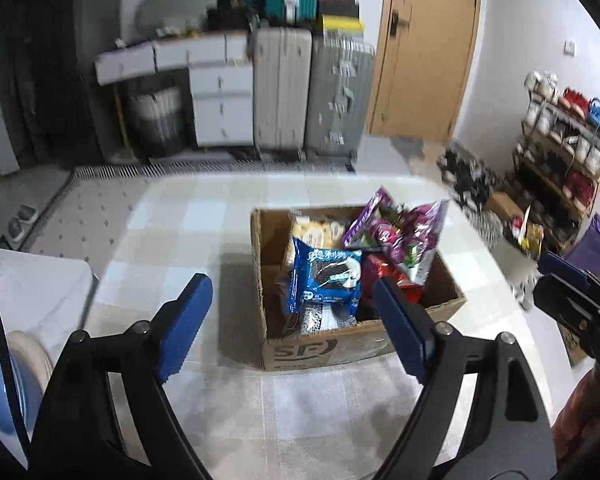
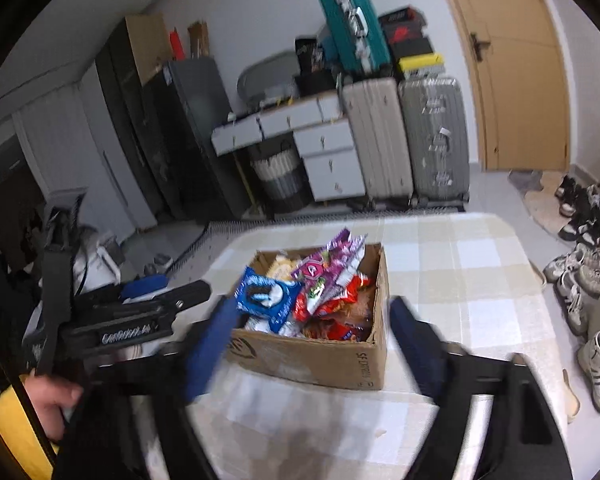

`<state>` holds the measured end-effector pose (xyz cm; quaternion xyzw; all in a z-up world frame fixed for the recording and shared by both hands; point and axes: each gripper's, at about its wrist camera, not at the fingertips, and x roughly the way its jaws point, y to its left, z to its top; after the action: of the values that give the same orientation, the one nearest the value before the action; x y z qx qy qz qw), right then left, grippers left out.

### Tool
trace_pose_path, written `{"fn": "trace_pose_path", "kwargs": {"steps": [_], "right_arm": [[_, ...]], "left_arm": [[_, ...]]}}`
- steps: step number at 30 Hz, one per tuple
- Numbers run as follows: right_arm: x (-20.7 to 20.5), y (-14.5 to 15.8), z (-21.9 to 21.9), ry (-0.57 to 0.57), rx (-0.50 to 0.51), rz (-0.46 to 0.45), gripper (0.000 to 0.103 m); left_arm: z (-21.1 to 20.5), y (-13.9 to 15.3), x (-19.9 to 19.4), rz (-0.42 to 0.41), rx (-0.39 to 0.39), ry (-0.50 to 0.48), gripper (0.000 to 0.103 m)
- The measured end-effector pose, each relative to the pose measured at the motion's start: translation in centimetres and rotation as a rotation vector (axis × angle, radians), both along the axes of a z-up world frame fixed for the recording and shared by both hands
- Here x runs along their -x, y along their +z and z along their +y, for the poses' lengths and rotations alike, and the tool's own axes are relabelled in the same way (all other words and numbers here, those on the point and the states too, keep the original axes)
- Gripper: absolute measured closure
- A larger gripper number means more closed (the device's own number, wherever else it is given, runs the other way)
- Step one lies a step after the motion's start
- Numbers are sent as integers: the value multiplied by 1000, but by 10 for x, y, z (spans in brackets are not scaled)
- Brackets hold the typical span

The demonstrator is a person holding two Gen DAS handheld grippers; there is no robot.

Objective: Organize snacks

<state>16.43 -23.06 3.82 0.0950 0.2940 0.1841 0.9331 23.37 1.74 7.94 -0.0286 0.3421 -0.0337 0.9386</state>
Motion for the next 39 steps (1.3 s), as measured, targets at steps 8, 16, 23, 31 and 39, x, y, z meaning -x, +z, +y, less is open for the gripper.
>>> {"fn": "trace_pose_path", "kwargs": {"steps": [8,16,23,31,39], "right_arm": [[50,11,3,-24,0,-89,9],[108,18,4,-56,24,-202,2],[155,6,11,-73,62,-305,1],[174,-22,16,-63,112,-305,1],[177,-24,23,-71,115,-312,1]], "left_arm": [[-3,33,81,-145,-13,73,1],[-7,52,161,-242,-17,79,1],[-10,43,218,-283,-37,107,1],[-17,18,229,-284,-77,82,1],[-11,12,218,-271,-42,85,1]]}}
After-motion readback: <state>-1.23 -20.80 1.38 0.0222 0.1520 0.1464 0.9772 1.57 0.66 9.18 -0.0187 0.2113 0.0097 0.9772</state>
